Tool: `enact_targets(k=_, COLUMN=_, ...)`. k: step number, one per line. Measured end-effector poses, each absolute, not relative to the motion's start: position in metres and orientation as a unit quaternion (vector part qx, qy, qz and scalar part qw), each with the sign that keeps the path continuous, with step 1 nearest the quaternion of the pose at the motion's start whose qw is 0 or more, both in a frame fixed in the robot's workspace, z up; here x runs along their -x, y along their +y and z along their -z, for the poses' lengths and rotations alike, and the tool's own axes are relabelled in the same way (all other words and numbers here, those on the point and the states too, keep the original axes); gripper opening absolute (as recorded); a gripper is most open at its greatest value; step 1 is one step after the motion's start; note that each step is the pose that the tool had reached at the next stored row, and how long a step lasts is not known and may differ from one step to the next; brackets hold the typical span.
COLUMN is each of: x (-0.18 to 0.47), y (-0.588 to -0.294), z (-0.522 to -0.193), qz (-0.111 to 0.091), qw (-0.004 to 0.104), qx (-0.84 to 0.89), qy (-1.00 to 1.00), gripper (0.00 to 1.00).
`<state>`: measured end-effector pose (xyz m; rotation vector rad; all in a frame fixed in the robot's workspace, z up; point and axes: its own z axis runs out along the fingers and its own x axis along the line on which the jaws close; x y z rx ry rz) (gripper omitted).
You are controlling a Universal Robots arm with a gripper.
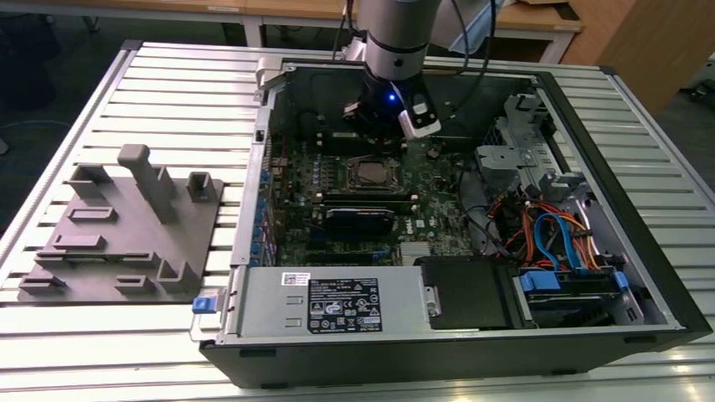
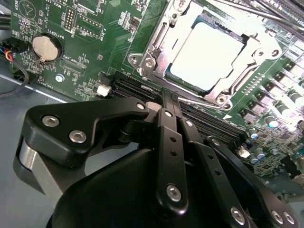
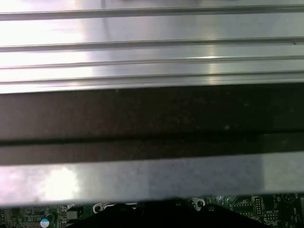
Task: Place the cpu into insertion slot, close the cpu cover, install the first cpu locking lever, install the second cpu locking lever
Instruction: 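Install the first cpu locking lever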
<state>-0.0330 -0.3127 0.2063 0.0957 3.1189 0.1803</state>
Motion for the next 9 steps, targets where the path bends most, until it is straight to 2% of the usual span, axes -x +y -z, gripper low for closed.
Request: enact_targets(k=9, x=0.0306, y=-0.3126, z=-0.2019, qz=-0.058, qw=0.008, qx=-0.034, qy=0.998, gripper=0.1)
